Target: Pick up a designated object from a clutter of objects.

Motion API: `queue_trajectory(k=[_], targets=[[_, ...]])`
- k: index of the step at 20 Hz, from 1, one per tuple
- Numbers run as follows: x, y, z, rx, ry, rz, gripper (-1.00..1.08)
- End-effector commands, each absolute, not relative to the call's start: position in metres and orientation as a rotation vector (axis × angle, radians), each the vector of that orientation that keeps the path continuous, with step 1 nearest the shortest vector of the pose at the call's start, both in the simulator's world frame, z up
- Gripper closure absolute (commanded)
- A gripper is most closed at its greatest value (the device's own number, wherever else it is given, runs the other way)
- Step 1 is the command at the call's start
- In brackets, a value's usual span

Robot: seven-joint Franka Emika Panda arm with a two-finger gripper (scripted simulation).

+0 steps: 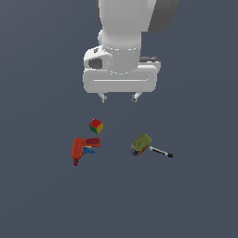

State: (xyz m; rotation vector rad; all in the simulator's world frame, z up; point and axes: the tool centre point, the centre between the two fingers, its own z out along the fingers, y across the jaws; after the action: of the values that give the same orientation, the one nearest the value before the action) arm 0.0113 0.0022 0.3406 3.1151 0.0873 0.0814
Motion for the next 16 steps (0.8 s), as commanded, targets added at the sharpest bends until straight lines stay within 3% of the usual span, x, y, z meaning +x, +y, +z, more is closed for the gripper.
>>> queue_trajectory(k=[1,16], targets=[[0.012,0.002,0.339,3.116,0.079,0.08,-0.92],[0.023,0.021,0.3,3.122,-0.185,0.07,-0.92]])
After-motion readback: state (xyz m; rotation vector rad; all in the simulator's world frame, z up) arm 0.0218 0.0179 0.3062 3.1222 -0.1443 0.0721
